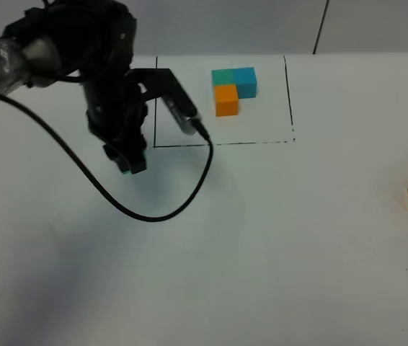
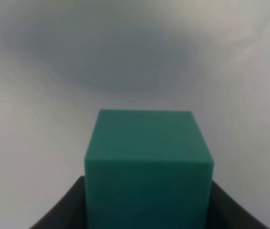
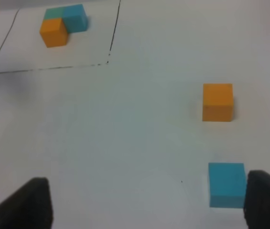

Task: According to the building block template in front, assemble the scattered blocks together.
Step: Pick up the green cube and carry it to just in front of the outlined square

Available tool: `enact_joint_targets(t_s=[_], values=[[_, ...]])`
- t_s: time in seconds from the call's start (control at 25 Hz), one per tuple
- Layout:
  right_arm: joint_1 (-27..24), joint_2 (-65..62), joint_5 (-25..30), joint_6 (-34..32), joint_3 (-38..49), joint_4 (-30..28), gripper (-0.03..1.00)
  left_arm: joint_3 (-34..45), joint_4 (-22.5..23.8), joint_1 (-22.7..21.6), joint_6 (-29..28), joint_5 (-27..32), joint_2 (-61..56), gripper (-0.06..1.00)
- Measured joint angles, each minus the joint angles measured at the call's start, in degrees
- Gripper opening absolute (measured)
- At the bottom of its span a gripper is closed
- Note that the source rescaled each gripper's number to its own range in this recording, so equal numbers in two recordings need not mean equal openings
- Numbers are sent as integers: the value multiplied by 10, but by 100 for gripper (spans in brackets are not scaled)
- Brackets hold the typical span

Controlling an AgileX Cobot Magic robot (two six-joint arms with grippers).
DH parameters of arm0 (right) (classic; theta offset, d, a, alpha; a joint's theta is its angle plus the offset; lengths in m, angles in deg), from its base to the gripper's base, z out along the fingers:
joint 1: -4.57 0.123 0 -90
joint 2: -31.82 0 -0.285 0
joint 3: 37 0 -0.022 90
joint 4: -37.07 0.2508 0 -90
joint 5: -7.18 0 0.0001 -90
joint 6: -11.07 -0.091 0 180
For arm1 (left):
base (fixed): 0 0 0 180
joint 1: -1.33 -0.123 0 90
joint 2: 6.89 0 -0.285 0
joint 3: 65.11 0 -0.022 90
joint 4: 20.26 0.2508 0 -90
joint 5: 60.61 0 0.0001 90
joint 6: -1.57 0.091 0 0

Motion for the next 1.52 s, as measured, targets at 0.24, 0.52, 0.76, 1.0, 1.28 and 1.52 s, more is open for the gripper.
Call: enact_joint_targets(t_s=[0.24, 0.52, 0.76, 1.0, 1.28, 1.52], values=[[0, 0, 0, 0, 0, 0, 64, -133, 0, 50, 39, 2, 96, 1], [0, 0, 0, 0, 0, 0, 64, -180, -1, 92, 76, 2, 176, 1], [0, 0, 0, 0, 0, 0, 64, -183, 0, 94, 84, 2, 199, 1], [0, 0, 0, 0, 0, 0, 64, -185, -1, 94, 121, 2, 201, 1], [0, 0, 0, 0, 0, 0, 64, -186, -1, 94, 126, 0, 201, 1], [0, 0, 0, 0, 0, 0, 64, -186, -1, 94, 127, -12, 201, 1]])
